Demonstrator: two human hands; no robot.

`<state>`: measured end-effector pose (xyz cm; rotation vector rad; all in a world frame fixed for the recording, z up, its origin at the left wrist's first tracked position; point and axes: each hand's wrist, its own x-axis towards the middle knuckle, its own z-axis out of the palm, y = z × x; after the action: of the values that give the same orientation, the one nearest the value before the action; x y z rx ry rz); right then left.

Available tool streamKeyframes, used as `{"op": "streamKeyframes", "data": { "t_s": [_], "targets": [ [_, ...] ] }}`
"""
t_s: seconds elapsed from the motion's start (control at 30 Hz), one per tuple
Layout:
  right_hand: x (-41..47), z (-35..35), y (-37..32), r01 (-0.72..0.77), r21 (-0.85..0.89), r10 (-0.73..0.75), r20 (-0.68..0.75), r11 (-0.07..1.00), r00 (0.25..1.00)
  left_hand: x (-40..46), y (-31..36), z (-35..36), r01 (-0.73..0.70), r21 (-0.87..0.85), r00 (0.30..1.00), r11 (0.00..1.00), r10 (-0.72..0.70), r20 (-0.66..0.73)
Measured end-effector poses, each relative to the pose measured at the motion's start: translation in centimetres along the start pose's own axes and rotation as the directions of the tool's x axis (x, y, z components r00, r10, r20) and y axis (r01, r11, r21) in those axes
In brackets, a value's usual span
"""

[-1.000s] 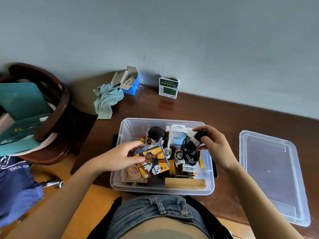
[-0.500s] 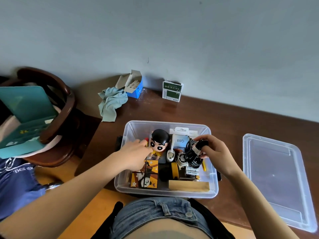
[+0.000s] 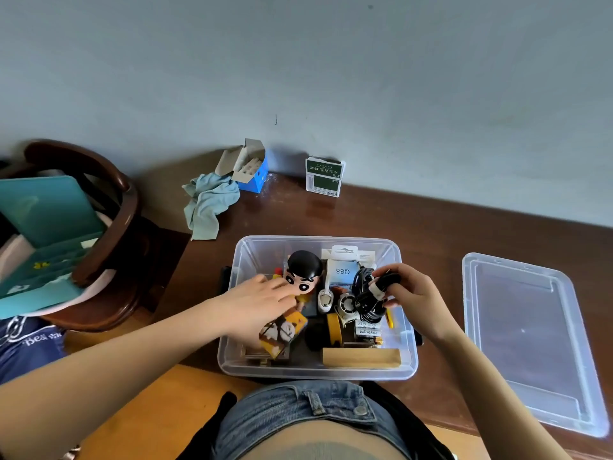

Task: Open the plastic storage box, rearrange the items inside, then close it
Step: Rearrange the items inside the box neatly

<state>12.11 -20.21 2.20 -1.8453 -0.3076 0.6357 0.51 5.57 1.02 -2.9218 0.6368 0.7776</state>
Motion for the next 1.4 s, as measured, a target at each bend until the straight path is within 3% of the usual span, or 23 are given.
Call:
{"op": "streamKeyframes", "data": {
  "t_s": [0.17, 0.27, 0.37, 0.5, 0.63, 0.73, 0.83, 1.0, 1.2, 1.23, 1.33, 1.4],
  "targets": [
    [0.0, 0.2, 0.3, -0.006, 0.013, 0.006, 0.005, 1.000, 1.000, -0.5, 0.4, 1.5, 0.246, -0.067, 0.960, 0.967, -0.253, -0.118],
    [0.1, 0.4, 0.5, -0.015, 0.028, 0.015, -0.003, 1.000, 1.000, -1.2, 2.1, 2.2, 0.425, -0.211, 0.876, 0.880, -0.458, -0.148],
    [0.3, 1.0, 0.5, -0.030, 0.033, 0.029, 0.016, 0.999, 0.999, -1.3, 4.1, 2.6, 0.550, -0.248, 0.810, 0.798, -0.582, -0.076],
    [0.6, 1.5, 0.2, -0.023, -0.015, 0.024, 0.075, 1.000, 0.997, -0.3, 4.8, 1.9, 0.642, -0.099, 0.766, 0.760, -0.642, 0.039],
    [0.7, 1.3, 0.1, -0.002, -0.077, 0.010, 0.098, 0.997, 0.995, 0.6, 3.8, 1.3, 0.627, 0.006, 0.779, 0.779, -0.627, 0.012],
    [0.8, 0.9, 0.1, -0.007, -0.090, 0.017, 0.108, 0.996, 0.994, 0.8, 2.9, 1.4, 0.534, -0.166, 0.844, 0.829, -0.533, 0.051],
    [0.6, 0.6, 0.2, -0.020, -0.091, 0.030, 0.108, 0.996, 0.994, 0.8, 2.8, 1.8, 0.457, -0.353, 0.889, 0.816, -0.426, 0.166],
    [0.2, 0.3, 0.6, -0.037, -0.117, 0.051, 0.122, 0.992, 0.991, 0.8, 3.1, 2.4, 0.460, -0.345, 0.888, 0.818, -0.424, 0.180],
    [0.1, -0.3, 0.4, -0.017, -0.190, 0.036, 0.096, 0.982, 0.995, 1.3, 2.3, 2.3, 0.443, -0.363, 0.889, 0.820, -0.349, 0.295],
    [0.1, -0.5, 0.3, -0.016, -0.192, 0.032, 0.078, 0.981, 0.996, 1.4, 2.4, 2.2, 0.429, -0.330, 0.899, 0.841, -0.363, 0.244],
    [0.2, -1.1, 0.0, -0.011, -0.205, 0.020, 0.041, 0.979, 0.999, 2.5, 3.6, 1.6, 0.321, -0.269, 0.929, 0.908, -0.357, -0.097],
    [0.2, -1.2, 0.1, -0.018, -0.221, 0.028, 0.041, 0.975, 0.999, 3.6, 4.6, 0.9, 0.257, -0.291, 0.944, 0.922, -0.303, -0.127]
  ]
}}
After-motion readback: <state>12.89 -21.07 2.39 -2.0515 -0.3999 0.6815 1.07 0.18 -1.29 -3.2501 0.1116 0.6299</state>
